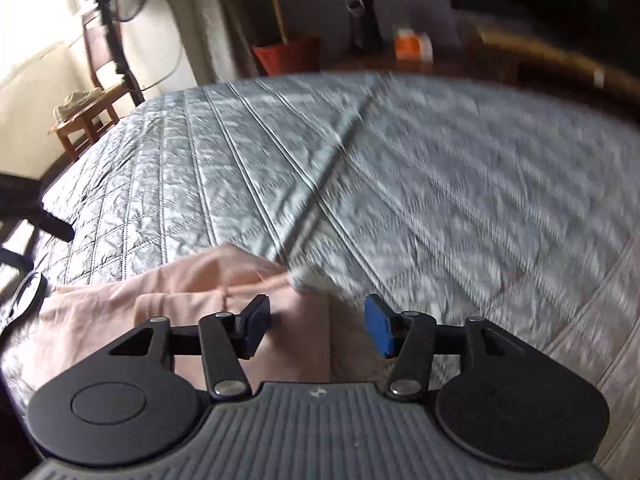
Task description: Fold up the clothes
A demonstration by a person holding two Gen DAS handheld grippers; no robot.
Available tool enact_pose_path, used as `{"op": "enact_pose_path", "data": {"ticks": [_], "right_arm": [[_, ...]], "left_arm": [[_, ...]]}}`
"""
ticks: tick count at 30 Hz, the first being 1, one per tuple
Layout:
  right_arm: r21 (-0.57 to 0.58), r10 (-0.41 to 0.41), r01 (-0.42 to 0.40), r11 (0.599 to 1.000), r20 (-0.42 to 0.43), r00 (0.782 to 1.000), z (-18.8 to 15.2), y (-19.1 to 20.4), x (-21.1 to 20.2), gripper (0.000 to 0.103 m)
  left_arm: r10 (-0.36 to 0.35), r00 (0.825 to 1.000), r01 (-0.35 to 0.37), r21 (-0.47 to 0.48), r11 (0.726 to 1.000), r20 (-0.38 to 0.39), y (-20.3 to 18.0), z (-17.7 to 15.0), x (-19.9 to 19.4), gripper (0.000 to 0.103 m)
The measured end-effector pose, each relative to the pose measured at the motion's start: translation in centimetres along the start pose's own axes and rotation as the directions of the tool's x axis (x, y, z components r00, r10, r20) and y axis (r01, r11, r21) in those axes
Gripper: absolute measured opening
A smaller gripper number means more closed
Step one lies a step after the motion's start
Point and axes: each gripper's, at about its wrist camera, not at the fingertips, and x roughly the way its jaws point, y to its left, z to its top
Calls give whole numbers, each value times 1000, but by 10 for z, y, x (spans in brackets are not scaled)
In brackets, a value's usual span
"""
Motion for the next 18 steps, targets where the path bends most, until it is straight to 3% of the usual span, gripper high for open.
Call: {"op": "enact_pose_path", "data": {"ticks": [5,7,9,16,18], "right_arm": [[14,102,-102,995,-40,994,0,1,7,45],[21,87,-87,996,-44,995,2,2,7,18],[71,82,-78,994,-48,995,3,-3,4,14],[249,-36,42,968,-30,999,-22,-30,-25,10],[251,-103,107,962,-26,994,-13,-36,-23,10]], "left_arm": [[2,1000,-2,14,1000,-7,-6,-3,3,103],[0,1000,0,22,1000,-10,-9,-4,4,103],[-3,1000,4,29,1000,-12,-13,-5,5,103],[-14,1000,14,39,999,-19,-19,-5,6,103],[-17,1000,18,38,999,-25,-19,-5,7,103]]}}
